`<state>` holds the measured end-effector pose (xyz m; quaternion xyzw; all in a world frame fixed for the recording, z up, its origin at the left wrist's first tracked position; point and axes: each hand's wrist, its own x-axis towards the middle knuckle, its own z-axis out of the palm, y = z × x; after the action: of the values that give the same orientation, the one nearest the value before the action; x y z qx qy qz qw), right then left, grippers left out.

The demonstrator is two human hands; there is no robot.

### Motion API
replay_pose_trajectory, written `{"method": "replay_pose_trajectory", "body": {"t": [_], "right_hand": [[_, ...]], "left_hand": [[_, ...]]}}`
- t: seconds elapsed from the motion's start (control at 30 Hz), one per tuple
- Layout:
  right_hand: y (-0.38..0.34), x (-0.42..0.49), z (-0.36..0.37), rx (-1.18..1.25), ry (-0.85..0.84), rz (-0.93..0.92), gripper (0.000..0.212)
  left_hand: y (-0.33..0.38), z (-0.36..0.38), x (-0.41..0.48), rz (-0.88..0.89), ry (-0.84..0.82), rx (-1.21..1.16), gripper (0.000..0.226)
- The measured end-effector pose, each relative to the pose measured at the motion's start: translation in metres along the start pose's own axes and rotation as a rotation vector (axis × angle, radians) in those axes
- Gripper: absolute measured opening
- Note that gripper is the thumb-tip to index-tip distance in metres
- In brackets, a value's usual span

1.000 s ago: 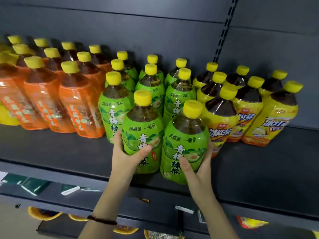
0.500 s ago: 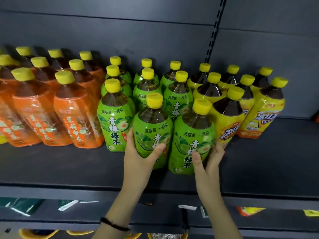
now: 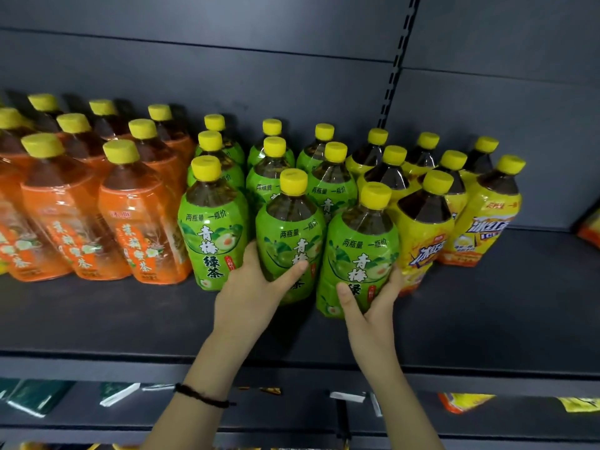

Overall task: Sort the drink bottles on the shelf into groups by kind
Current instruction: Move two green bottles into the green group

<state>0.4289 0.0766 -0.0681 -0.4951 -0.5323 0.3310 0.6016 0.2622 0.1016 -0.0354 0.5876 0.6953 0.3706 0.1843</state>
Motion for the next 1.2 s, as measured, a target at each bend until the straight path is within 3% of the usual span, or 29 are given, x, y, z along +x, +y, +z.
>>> {"method": "replay_pose_trajectory", "body": {"t": [0.07, 0.13, 0.2, 0.33, 0.47, 0.67, 0.9, 1.03, 1.2], "right_hand": [[0.002, 0.004, 0.003, -0.008, -0.010, 0.016, 0.081], [0.005, 0.008, 0.003, -0.021, -0.017, 0.008, 0.081], [0.007, 0.012, 0.004, -0.024, -0.022, -0.002, 0.084], [0.013, 0.015, 0.006, -0.014, -0.021, 0.005, 0.090], [0.014, 0.021, 0.010, -0.002, -0.047, -0.017, 0.084], [0.017, 0.033, 0.017, 0.005, -0.038, -0.045, 0.082], [0.019, 0.035, 0.019, 0.011, -0.072, -0.049, 0.082], [0.019, 0.036, 0.017, 0.039, -0.108, -0.044, 0.082], [0.024, 0.038, 0.019, 0.003, -0.084, -0.035, 0.083]], "left_hand": [[-0.001, -0.011, -0.002, 0.044, 0.162, 0.264, 0.097], [-0.004, -0.015, -0.003, 0.077, 0.251, 0.342, 0.098], [-0.009, -0.011, -0.003, 0.096, 0.304, 0.296, 0.097], [-0.007, -0.004, -0.009, 0.046, 0.359, -0.089, 0.079], [-0.007, 0.000, -0.009, 0.093, 0.387, -0.123, 0.060], [-0.016, -0.007, -0.003, 0.147, 0.475, 0.233, 0.067], [-0.023, 0.000, -0.003, 0.184, 0.682, 0.053, 0.090], [-0.022, 0.006, -0.002, 0.141, 0.616, -0.025, 0.105], [-0.024, 0.010, 0.003, 0.142, 0.626, 0.020, 0.101]]}}
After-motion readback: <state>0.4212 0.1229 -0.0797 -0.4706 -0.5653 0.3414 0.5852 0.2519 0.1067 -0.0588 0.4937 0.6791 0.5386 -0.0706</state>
